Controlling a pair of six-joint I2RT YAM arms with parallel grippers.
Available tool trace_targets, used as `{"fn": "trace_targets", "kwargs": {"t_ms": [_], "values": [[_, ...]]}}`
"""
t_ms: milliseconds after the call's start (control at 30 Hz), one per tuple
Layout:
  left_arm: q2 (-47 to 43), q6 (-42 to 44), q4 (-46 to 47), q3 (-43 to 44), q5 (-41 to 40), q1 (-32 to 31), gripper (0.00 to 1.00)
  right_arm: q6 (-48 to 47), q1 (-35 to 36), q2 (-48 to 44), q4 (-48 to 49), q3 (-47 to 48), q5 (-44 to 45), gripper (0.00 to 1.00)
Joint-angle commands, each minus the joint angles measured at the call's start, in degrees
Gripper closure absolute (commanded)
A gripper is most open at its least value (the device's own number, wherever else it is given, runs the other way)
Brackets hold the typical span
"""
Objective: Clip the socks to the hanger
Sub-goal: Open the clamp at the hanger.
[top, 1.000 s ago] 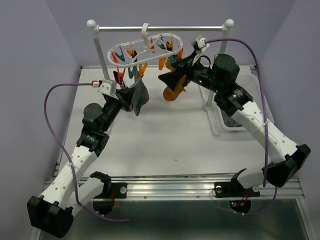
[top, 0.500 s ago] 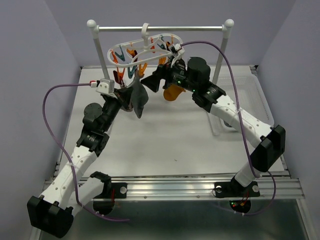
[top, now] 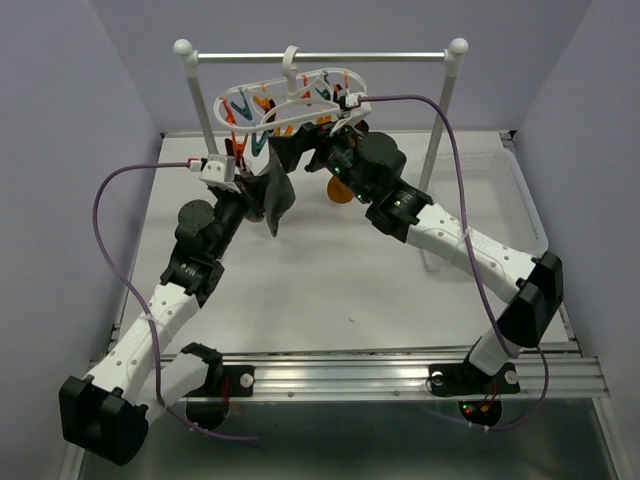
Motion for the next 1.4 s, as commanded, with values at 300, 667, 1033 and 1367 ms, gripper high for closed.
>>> {"fn": "trace_targets", "kwargs": {"t_ms": [300,667,1033,1367], "values": [[2.4,-0.2,4.7,4.4,-2.1,-0.7,1.00,-1.8,1.9,3.3,6.4,1.7,7.6,0.07],[2.1,0.0,6.2,5.0,0.6,-1.3,1.00,-1.7,2.9,5.1,11.4,1.1,12.5,0.14],[2.6,0.8,6.5,5.4,0.7,-1.5,1.00,-2.9,3.5,6.8,11.4,3.1,14.4,0.25],[2.6,1.5,6.8,5.4,2.0,-1.8,1.00,-4.5,4.5,7.6,13.9,3.1,16.1,0.25]]}}
